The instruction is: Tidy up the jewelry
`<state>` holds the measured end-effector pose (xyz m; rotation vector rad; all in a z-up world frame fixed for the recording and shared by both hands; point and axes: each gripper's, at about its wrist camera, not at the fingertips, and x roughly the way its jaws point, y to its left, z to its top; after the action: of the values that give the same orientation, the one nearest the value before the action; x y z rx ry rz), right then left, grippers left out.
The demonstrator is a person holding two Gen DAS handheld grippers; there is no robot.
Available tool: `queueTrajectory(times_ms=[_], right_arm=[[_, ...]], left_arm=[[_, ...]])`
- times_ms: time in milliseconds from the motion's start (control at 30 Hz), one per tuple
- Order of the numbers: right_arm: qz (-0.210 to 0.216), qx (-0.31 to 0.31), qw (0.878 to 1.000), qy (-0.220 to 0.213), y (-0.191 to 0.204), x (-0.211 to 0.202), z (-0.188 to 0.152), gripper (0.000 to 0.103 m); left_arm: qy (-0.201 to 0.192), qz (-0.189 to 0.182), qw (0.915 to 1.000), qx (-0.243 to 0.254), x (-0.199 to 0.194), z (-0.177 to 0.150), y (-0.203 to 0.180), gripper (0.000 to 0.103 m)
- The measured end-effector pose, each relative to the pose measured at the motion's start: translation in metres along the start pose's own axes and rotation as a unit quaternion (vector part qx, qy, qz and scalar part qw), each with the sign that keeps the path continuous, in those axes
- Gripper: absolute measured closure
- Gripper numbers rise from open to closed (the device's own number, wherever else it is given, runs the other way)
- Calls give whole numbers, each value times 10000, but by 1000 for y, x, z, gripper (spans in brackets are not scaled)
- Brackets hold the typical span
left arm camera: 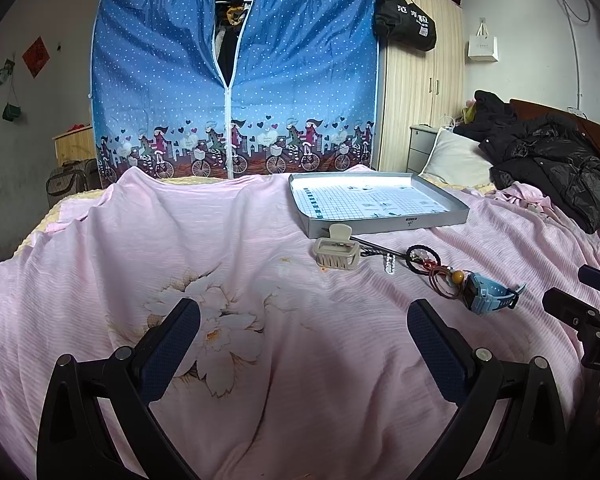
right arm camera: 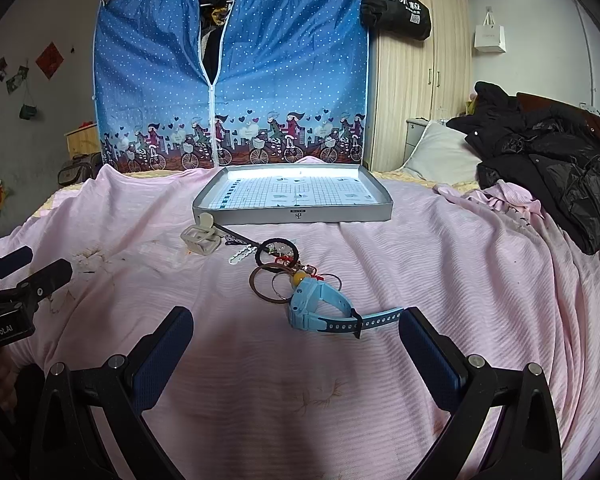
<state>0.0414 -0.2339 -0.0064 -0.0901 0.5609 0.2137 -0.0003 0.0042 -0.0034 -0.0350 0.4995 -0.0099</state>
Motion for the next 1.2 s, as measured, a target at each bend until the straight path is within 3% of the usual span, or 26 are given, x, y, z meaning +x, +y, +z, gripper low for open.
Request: queueTrajectory(times_ms=[467, 600, 867, 1133, 1200], right_arm=[[-125, 34, 9998, 150, -2, 4, 0, 0], [-347, 136, 9991, 208, -6, 5, 1, 0], [125, 673, 9933, 936, -36, 30, 4, 0], [410, 904, 9846, 1436, -60, 64, 14, 20], [415, 1025, 9810, 1595, -69, 76, 14, 32]], left_arm=[[24, -177, 9997, -169, 0, 3, 6, 1], [383, -400, 9982, -249, 9, 2, 8, 1], [913, -836, 9914, -427, 28, -1, 4, 1], [1373, -1448, 9787, -481, 61, 7, -10, 2], [1473, -1631, 9746, -436, 72, 11, -16, 11]])
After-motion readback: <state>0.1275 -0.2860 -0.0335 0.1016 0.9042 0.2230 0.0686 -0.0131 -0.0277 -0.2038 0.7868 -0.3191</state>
